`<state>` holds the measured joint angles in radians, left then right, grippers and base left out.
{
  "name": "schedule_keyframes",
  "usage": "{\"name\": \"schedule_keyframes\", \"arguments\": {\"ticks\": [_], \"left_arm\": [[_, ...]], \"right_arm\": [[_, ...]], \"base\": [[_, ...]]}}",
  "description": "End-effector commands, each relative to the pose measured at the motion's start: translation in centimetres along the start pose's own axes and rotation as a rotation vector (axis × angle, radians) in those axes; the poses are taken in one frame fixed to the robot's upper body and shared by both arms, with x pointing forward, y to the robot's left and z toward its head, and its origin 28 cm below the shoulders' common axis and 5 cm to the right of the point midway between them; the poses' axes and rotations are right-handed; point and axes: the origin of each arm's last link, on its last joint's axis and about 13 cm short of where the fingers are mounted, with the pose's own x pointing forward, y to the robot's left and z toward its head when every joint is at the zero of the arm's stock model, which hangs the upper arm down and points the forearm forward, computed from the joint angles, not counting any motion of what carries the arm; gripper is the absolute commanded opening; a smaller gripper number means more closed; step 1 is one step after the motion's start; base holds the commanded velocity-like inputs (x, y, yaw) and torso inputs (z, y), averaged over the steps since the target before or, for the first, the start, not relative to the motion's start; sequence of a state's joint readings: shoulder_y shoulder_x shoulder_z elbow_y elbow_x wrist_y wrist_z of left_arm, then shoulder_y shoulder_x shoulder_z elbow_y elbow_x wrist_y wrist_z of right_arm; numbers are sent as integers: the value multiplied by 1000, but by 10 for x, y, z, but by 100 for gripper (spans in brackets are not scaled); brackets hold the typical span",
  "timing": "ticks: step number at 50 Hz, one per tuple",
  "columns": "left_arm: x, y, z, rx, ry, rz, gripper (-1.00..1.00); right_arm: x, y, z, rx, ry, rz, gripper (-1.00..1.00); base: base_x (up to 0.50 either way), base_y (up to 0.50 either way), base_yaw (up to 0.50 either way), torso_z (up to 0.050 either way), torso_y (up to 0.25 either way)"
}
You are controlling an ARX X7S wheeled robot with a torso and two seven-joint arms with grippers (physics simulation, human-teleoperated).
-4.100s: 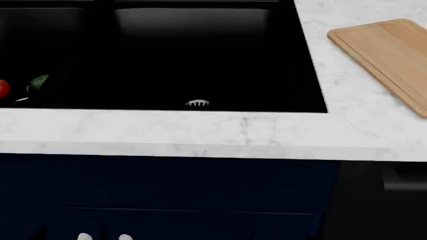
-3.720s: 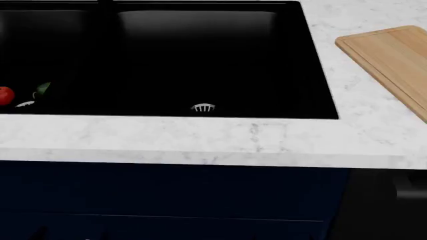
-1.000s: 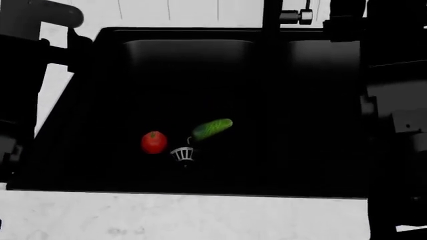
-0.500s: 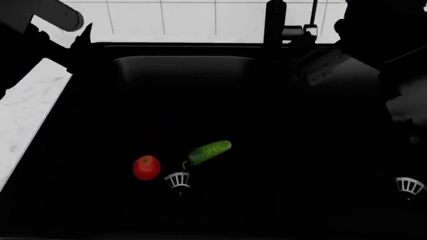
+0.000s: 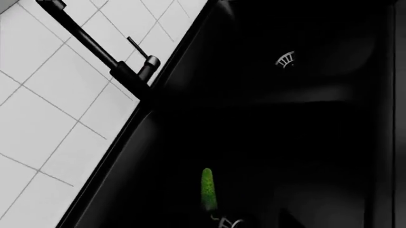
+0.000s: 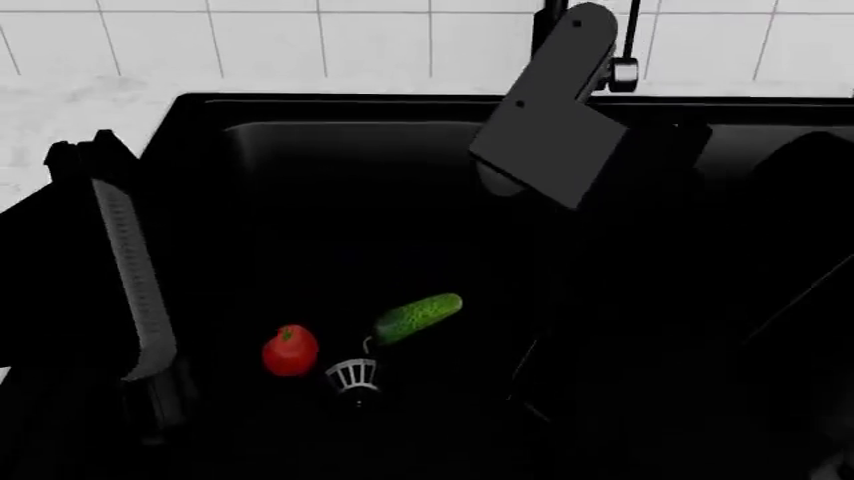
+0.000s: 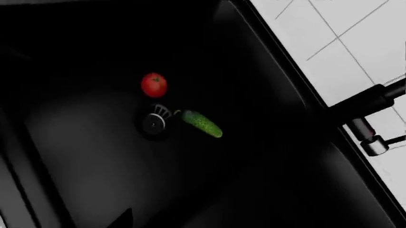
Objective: Pick the vegetables from the sink and place them on the cutting board.
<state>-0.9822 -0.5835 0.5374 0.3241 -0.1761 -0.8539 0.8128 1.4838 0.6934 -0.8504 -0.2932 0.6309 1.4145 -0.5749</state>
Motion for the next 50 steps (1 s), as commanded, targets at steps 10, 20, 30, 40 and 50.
{"name": "schedule_keyframes", "arguments": {"ticks": [10,20,30,40,50], "left_arm": [[-8,-23,4,56,1,-195,100],[-7,-9,-6,15,16,-92,100],[-12,-6,-11,24,31,-94,100],[-15,-10,-15,37,60,-116,100],[-19,-8,-5,90,78,-144,100]], "right_arm": [[2,30,-5,-78,52,161,100],[0,27,-1,-80,42,160,100],[-5,24,-2,-66,62,120,100],[-7,23,7,-92,55,137,100],[-21,9,38,-151,-11,93,100]], "base": [[500,0,0,0,0],[500,0,0,0,1],[401,0,0,0,-24],[25,0,1,-4,-250],[25,0,3,-5,-250]]}}
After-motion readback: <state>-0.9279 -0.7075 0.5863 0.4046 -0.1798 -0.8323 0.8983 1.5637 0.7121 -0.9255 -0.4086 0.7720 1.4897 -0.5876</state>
